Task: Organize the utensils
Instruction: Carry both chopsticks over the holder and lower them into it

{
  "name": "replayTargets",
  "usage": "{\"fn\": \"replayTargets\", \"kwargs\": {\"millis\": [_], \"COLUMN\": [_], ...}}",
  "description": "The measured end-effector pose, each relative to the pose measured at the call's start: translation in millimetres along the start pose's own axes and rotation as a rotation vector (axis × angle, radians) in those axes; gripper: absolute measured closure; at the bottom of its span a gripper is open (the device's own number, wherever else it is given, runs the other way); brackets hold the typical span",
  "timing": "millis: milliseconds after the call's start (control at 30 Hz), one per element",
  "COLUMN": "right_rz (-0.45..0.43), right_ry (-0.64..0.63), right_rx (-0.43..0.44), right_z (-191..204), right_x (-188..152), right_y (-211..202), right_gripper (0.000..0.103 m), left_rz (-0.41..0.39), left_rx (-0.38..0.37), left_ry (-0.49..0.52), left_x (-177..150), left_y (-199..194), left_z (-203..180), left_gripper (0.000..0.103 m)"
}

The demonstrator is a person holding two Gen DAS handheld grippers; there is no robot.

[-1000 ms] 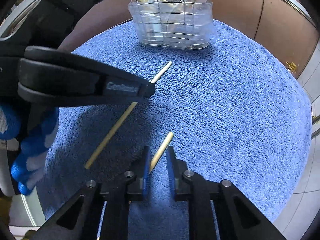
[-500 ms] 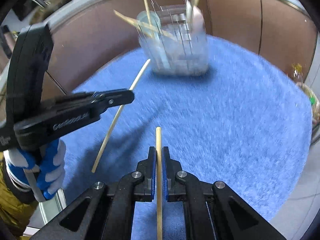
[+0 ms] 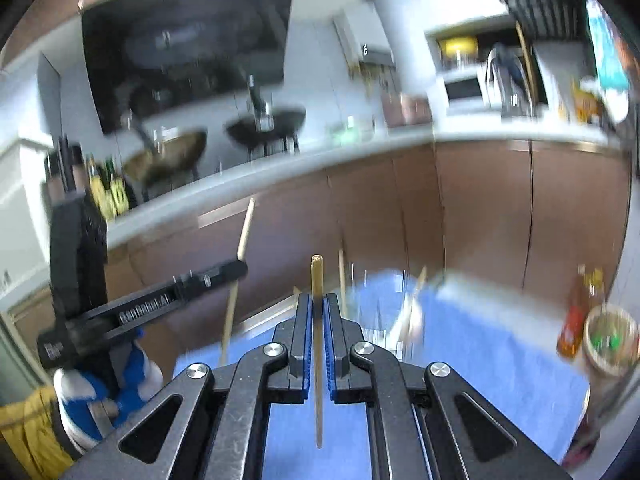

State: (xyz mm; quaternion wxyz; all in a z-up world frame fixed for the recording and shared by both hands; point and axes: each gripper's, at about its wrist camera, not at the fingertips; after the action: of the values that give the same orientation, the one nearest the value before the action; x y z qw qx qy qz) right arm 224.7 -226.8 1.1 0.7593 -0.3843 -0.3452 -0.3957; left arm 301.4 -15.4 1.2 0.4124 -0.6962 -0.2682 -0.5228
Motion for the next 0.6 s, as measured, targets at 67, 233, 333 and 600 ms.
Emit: {"fn": "replayTargets", "kwargs": {"millis": [67, 233, 333, 600], "right_rz": [-0.058, -0.149, -0.153, -0.151], "right_ry": [-0.015, -0.052, -0.044, -0.037], "right_rx": [0.006, -0.014, -0.029, -0.063], "right_z": [0, -9, -24, -51], "right_x": [20, 45, 46, 31], "right_y": [8, 35, 56, 90], "right_gripper": [0.097, 0.097, 0.097, 0.097], "left_rz": [-0.047, -0.128, -0.141, -0.154], "left_rx": [0.022, 0.078, 0.117, 0.251], "left_ry": [-0.001, 0.001, 0.000, 0.029], "left_x": [14, 34, 30, -6], "left_y": [13, 56, 83, 140], "left_z": [0, -2, -2, -3], "left_gripper": [0.099, 0.099, 0.099, 0.099]}}
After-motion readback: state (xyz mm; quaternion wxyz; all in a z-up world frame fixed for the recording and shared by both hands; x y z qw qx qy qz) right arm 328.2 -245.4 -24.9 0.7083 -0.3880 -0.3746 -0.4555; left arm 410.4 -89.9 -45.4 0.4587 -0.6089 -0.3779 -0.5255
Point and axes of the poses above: each gripper's, at about its wrist camera, not at the fingertips, and y roughly the way its jaws point, z to its left, x to its top, and after that the axes turned 15 degrees about y, right-handed
